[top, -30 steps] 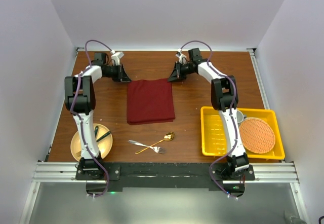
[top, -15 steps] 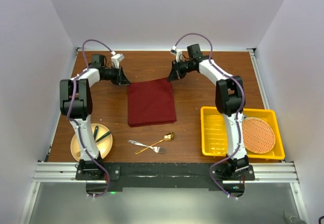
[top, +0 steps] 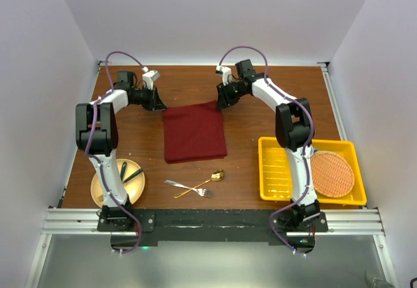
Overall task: Fold the napkin into a case and place the utensils inside
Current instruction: Pick up the lower triangle-folded napkin from the center of the board.
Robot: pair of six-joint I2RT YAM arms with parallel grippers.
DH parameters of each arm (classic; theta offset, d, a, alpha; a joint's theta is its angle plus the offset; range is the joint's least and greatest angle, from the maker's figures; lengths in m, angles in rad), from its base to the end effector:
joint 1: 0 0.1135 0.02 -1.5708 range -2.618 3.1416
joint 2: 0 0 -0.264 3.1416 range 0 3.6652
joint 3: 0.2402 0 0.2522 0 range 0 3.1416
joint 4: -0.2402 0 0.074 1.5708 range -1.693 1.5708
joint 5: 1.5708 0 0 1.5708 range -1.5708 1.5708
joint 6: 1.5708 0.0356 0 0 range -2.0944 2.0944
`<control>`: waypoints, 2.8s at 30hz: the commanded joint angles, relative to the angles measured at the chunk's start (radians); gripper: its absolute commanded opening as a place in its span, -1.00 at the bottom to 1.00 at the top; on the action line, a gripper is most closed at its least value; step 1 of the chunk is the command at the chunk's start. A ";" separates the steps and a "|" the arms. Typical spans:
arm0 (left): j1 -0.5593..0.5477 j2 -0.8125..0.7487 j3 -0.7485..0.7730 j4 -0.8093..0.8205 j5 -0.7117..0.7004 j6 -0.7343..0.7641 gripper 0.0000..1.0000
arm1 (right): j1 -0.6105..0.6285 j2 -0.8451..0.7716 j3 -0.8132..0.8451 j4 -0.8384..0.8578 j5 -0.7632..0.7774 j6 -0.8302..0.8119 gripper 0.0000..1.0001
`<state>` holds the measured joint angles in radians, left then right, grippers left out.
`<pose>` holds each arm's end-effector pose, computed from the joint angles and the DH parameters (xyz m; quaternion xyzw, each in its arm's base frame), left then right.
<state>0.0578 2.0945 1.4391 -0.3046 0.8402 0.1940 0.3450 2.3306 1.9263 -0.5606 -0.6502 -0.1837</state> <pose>0.4397 -0.0011 0.1603 0.1816 0.8604 -0.3514 0.3212 0.4717 0.1924 0.1796 -0.3283 0.8482 0.3266 0.2572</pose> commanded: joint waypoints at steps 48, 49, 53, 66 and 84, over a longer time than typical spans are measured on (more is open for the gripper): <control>-0.026 0.004 0.072 0.013 0.023 0.039 -0.63 | -0.032 0.047 0.080 0.105 -0.170 0.190 -1.00; -0.026 -0.002 0.069 0.012 0.022 0.041 -0.44 | -0.025 0.021 0.071 0.099 -0.164 0.097 -1.00; -0.006 -0.042 0.041 0.025 -0.010 0.007 0.09 | 0.018 -0.046 -0.007 0.071 -0.126 -0.089 -1.00; 0.060 -0.238 -0.157 0.114 -0.079 -0.076 0.22 | 0.126 -0.247 -0.257 0.041 -0.057 -0.667 -1.00; 0.062 -0.366 -0.236 0.032 -0.069 0.007 0.13 | 0.160 -0.427 -0.615 -0.059 -0.097 -1.683 -1.00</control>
<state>0.1165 1.7817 1.1999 -0.2562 0.7479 0.1520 0.5037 1.9663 1.3621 -0.5900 -0.7090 -1.5372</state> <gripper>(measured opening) 0.576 0.015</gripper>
